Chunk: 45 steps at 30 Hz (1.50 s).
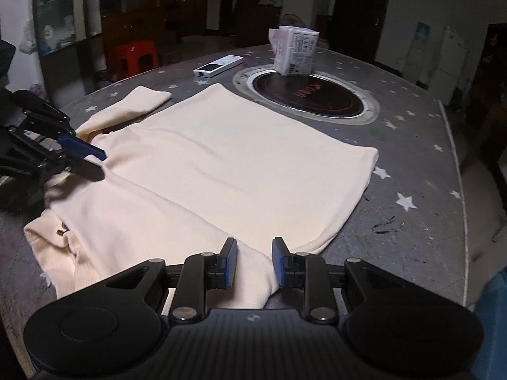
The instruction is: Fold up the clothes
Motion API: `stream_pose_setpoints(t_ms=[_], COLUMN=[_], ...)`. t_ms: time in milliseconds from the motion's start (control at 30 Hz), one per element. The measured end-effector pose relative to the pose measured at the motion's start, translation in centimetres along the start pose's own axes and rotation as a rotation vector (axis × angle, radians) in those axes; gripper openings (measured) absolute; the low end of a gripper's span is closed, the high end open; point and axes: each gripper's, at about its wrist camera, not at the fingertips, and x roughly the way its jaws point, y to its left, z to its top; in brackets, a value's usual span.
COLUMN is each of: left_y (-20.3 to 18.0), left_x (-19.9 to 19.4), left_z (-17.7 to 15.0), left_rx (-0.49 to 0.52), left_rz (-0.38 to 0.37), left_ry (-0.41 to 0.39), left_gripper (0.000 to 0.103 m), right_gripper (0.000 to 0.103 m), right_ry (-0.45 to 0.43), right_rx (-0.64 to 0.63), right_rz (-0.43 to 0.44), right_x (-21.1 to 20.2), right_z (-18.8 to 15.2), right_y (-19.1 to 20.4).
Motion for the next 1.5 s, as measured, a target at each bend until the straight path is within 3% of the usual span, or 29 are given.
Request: stream_pose_setpoints(t_ms=[33, 133, 333, 467, 533, 833, 867, 933, 967, 1233, 1367, 1500], left_y=[0.0, 0.1, 0.1, 0.2, 0.1, 0.8, 0.8, 1.4, 1.8, 4.7, 5.6, 5.1], left_x=[0.0, -0.3, -0.9, 0.0, 0.2, 0.4, 0.2, -0.2, -0.4, -0.9, -0.8, 0.2], left_z=[0.0, 0.5, 2.5, 3.2, 3.3, 2.6, 2.5, 2.3, 2.2, 1.2, 1.0, 0.9], left_rx=[-0.002, -0.007, -0.001, -0.004, 0.005, 0.01, 0.008, -0.017, -0.038, -0.139, -0.182, -0.16], left_rz=[0.002, 0.005, 0.0, 0.001, -0.002, 0.023, 0.028, 0.025, 0.025, 0.088, 0.135, 0.167], left_ry=[-0.004, -0.02, -0.085, -0.076, -0.075, -0.035, -0.036, -0.04, -0.043, -0.021, -0.01, 0.04], left_gripper=[0.011, 0.01, 0.01, 0.01, 0.01, 0.017, 0.019, 0.036, 0.038, 0.037, 0.038, 0.039], right_gripper=[0.024, 0.005, 0.001, 0.0, 0.0, 0.008, 0.01, 0.016, 0.019, 0.019, 0.012, 0.006], right_ry=[0.001, 0.009, -0.016, -0.039, -0.027, -0.063, -0.072, -0.073, -0.073, -0.025, -0.01, 0.003], right_rx=[0.003, 0.023, 0.052, 0.096, 0.087, 0.139, 0.132, 0.112, 0.097, 0.019, 0.0, -0.018], right_rz=[0.011, 0.013, -0.053, -0.083, -0.142, -0.07, -0.065, -0.05, -0.044, 0.01, 0.006, -0.034], right_x=[-0.1, -0.4, -2.2, -3.4, -3.4, -3.5, -3.6, -3.1, -2.8, -0.3, -0.5, -0.6], right_z=[-0.1, -0.2, -0.3, -0.9, -1.3, -1.4, -1.3, -1.0, -0.8, -0.5, -0.7, -0.6], right_y=[-0.2, -0.7, -1.0, -1.7, -1.6, -1.9, -1.8, -1.5, -1.3, -1.1, -1.1, -0.5])
